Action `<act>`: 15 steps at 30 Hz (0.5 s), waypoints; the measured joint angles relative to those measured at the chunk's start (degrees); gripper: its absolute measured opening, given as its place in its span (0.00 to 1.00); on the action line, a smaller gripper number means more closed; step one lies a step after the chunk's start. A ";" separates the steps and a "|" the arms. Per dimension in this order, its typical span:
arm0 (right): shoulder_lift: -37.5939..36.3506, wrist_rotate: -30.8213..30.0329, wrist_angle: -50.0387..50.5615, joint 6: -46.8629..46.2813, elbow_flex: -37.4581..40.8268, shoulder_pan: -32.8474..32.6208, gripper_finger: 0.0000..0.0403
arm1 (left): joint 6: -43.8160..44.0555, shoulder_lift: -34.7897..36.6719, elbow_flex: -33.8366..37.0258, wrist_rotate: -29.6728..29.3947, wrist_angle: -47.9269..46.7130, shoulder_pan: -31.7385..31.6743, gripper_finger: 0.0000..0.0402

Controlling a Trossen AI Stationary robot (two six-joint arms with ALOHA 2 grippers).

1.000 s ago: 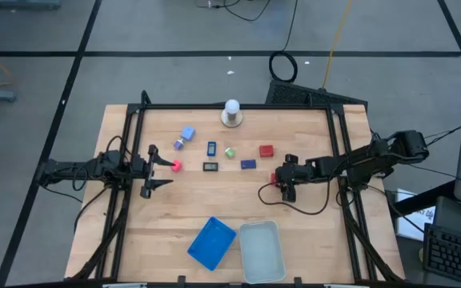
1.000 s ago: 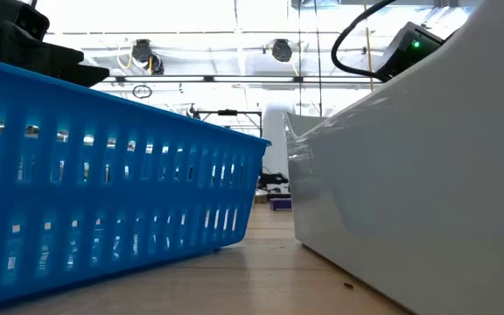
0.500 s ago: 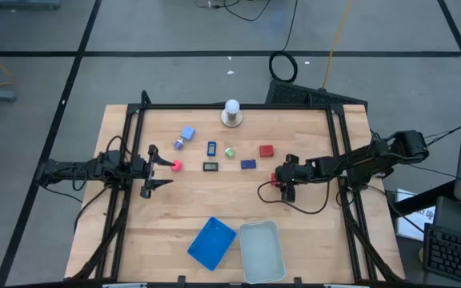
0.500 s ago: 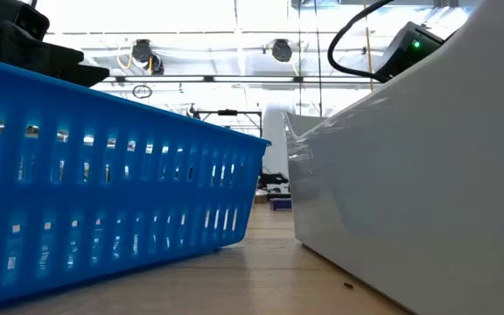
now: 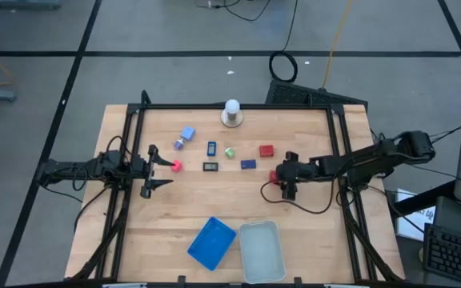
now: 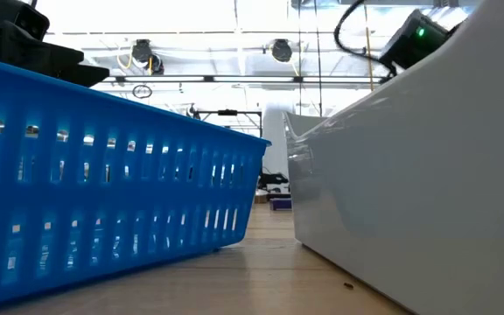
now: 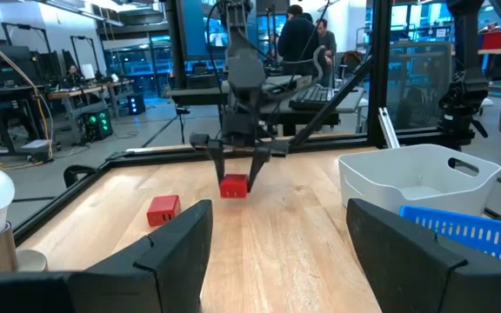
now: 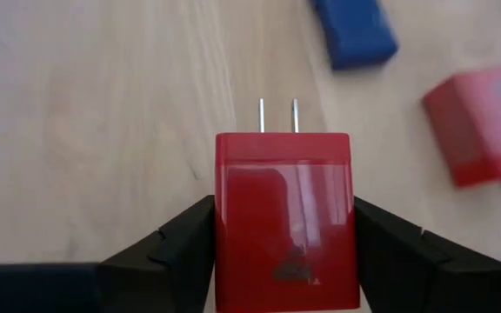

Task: Pick & Place Office items
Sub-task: Put the bottom red charger adapter into the blue bin

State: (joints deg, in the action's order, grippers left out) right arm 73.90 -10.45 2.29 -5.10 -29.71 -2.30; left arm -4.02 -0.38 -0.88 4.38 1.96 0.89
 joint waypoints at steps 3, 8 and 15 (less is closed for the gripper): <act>-2.27 0.06 -1.24 0.02 -0.02 0.00 0.54 | 0.01 0.00 -0.01 0.00 0.00 0.00 0.67; -4.30 0.19 -4.19 1.40 -0.02 -0.02 0.56 | 0.01 0.00 -0.01 0.00 0.10 -0.01 0.67; -4.43 0.21 -14.61 6.55 -0.13 -0.02 0.54 | 3.29 0.00 0.01 0.01 6.27 0.00 0.67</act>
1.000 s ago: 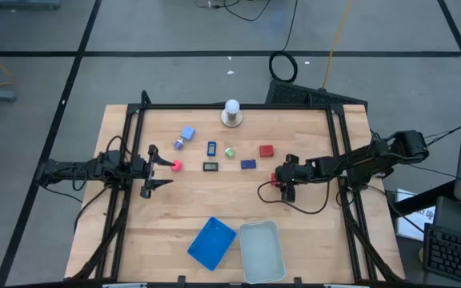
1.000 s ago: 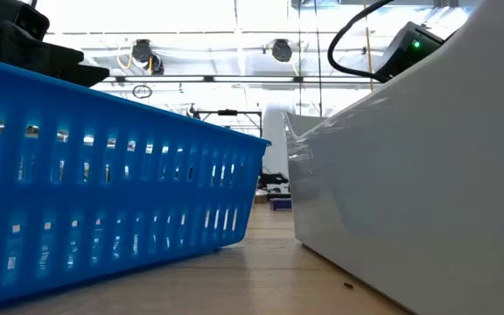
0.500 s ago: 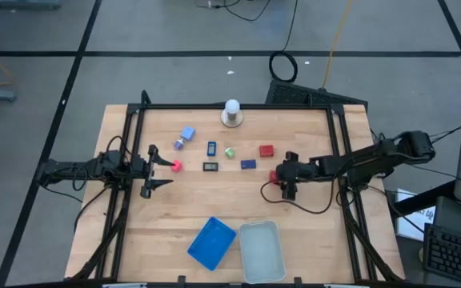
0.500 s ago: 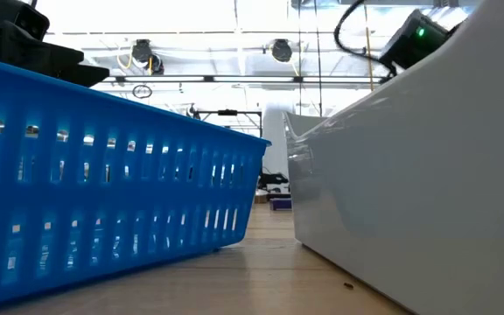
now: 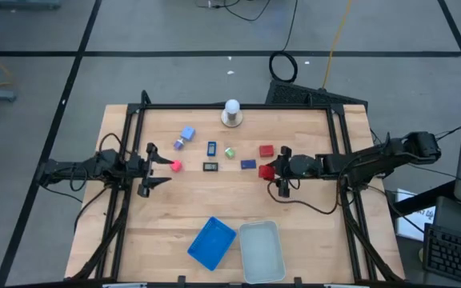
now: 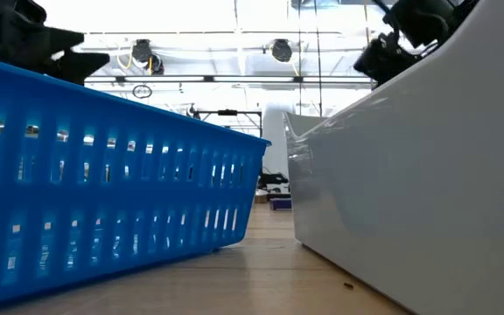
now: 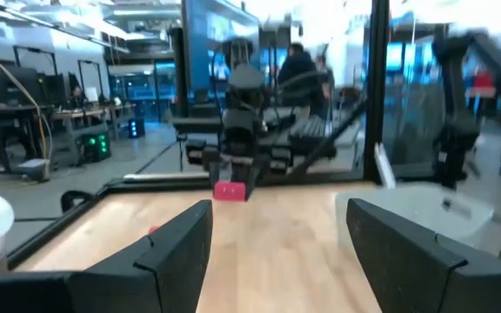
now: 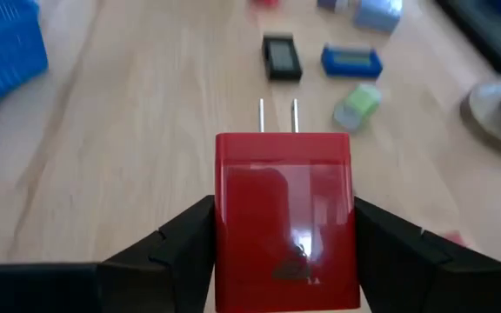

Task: Pick & Place Office items
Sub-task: Put the bottom red charger adapter into the blue bin

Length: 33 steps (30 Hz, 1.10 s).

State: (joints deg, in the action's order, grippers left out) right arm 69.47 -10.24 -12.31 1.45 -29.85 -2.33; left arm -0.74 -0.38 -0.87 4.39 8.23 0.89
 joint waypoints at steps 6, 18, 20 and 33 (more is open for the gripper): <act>0.00 1.49 -2.98 0.32 -0.02 -0.01 0.56 | 3.65 0.00 -0.02 0.83 3.73 0.00 0.67; 1.09 3.02 -14.02 2.89 -0.02 -0.04 0.54 | 16.85 -13.25 -0.02 -7.44 7.31 0.00 0.67; 1.87 3.02 -16.11 2.93 -0.04 -0.04 0.55 | 17.74 -17.64 0.00 -7.43 11.64 0.00 0.67; 7.52 7.67 -30.87 1.05 -0.11 -0.04 0.54 | 2.76 -49.48 -7.70 -7.24 32.52 0.06 0.67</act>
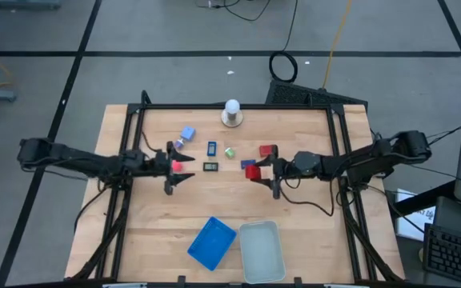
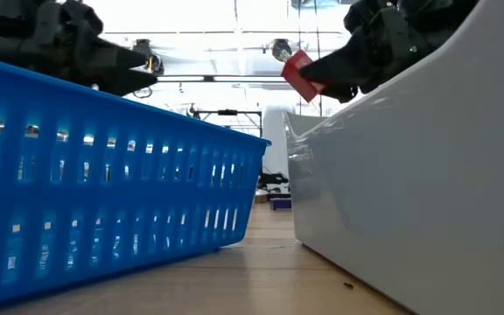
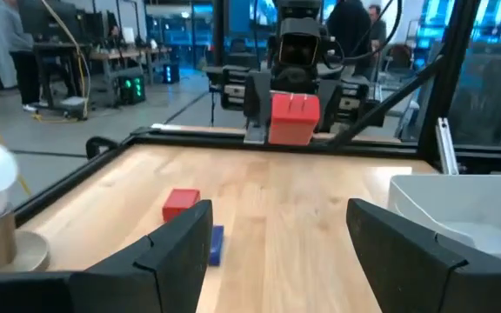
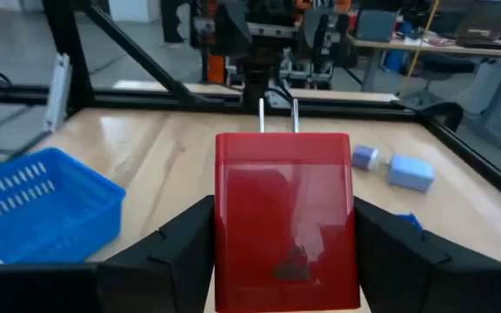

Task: Pick & Place Office items
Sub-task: Put the bottom red charger adapter into the blue bin

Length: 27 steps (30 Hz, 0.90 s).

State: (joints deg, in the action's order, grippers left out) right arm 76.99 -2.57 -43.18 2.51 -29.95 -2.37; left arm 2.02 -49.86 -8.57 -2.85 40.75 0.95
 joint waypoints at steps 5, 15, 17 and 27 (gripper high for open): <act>0.96 -0.60 -0.45 2.89 0.02 0.00 0.57 | -0.47 -12.09 -9.49 0.83 -0.09 0.00 0.67; 0.95 -11.45 -2.08 17.36 -1.12 -1.57 0.54 | 12.77 -30.76 -26.15 0.85 -0.26 -0.19 0.67; 0.95 -14.13 -0.81 19.24 -1.72 -2.30 0.55 | 15.16 -33.58 -29.10 0.84 -0.26 -0.20 0.67; 0.94 -23.25 -0.89 27.20 -1.81 -5.62 0.55 | 27.29 -43.88 -40.44 -0.62 -0.25 -1.22 0.67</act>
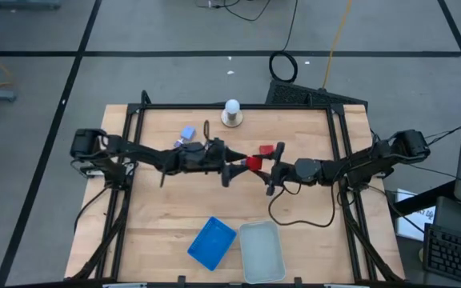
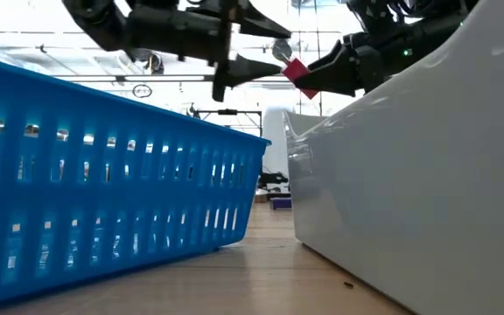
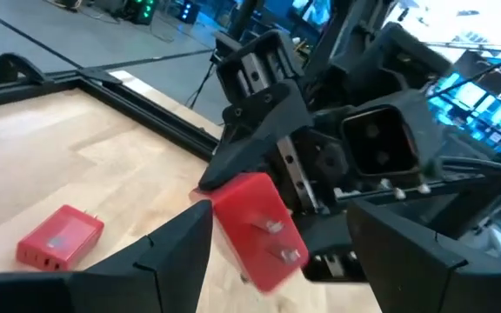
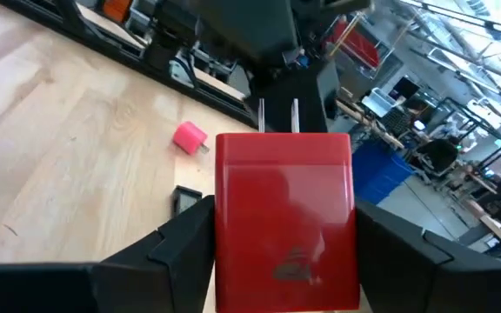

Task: Pick & Place Office items
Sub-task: Put the bottom red charger adapter into the blue bin

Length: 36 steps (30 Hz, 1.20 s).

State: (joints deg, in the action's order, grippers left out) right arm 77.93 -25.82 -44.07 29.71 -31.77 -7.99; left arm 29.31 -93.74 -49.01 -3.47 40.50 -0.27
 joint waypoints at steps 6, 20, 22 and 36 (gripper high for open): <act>0.00 -0.39 -0.29 0.16 0.00 -0.02 0.55 | 0.46 -5.07 -4.25 -0.41 -0.08 -0.59 0.67; 0.00 -7.61 -1.45 7.54 0.00 -1.88 0.55 | 3.33 -6.31 -4.71 0.58 0.14 -2.75 0.67; 0.00 -7.83 -1.42 7.72 0.00 -1.82 0.56 | 3.90 -6.31 -4.71 0.75 0.12 -3.00 0.67; 0.00 -10.14 -1.60 10.61 0.00 -1.44 0.56 | 4.25 -6.31 -5.44 0.23 0.32 -3.09 0.60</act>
State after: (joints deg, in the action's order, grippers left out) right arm 77.93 -35.97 -45.67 40.32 -31.77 -9.43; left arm 33.56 -100.05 -54.45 -3.24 40.82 -3.36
